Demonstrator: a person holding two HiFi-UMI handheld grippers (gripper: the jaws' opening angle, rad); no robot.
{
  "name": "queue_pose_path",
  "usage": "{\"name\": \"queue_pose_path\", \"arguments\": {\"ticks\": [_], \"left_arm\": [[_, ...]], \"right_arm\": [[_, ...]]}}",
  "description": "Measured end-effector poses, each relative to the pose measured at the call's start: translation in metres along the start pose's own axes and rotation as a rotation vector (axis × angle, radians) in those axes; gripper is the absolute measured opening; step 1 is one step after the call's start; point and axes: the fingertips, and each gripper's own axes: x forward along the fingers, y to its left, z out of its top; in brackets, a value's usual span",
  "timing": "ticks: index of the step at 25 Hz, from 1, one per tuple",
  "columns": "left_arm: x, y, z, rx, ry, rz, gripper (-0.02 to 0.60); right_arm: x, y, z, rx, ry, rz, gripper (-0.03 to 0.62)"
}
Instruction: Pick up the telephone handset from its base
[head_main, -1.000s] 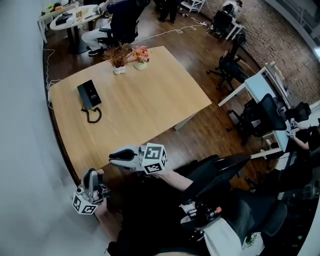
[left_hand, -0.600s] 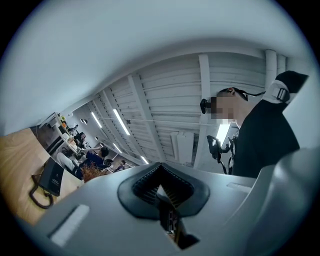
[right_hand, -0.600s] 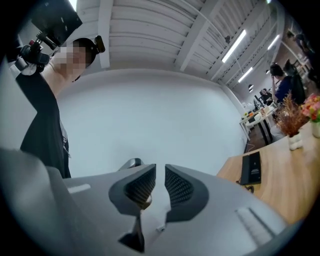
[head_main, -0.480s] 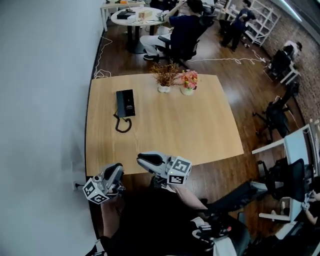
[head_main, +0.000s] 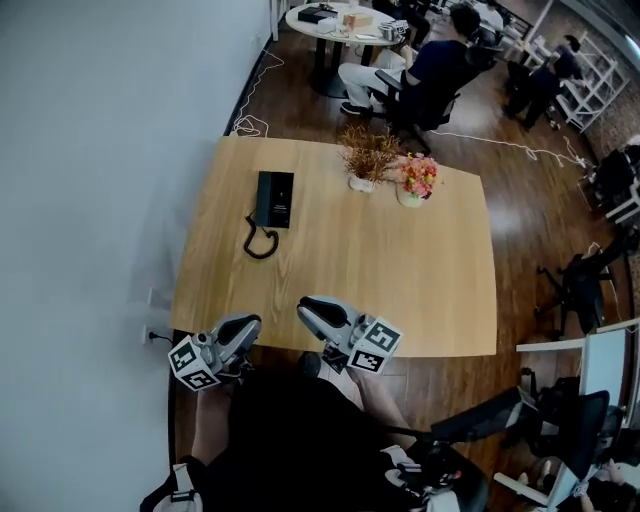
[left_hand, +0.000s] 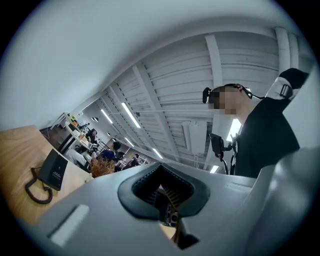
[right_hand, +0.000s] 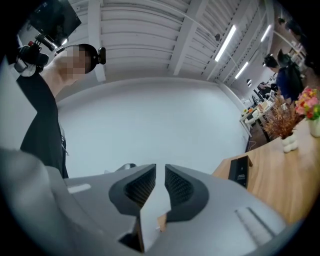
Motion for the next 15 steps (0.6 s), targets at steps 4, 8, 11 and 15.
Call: {"name": "queue_pose_path", "arguments": {"ticks": [4,8,11,15], "left_arm": [[0.006,0.004,0.003,0.004,0.028,0.022,0.003],[0.007,0.016,0.010,-0.009,0.039,0.024,0.003],[0.001,0.033,0.017,-0.036,0.025,0.007,0.003],[-0.003,0.073,0.035,-0.078,-0.004,-0.024,0.003]], "right_arm": [[0.001,-0.006,0.005,0.019,-0.019,0.004,0.058],[0.013,-0.008,0.005,0.029,-0.013,-0.002,0.058],[0.024,-0.014,0.004,0.017,0.000,-0.040,0.058],[0.045,-0.025,0.015,-0.020,0.004,-0.121,0.058]]}}
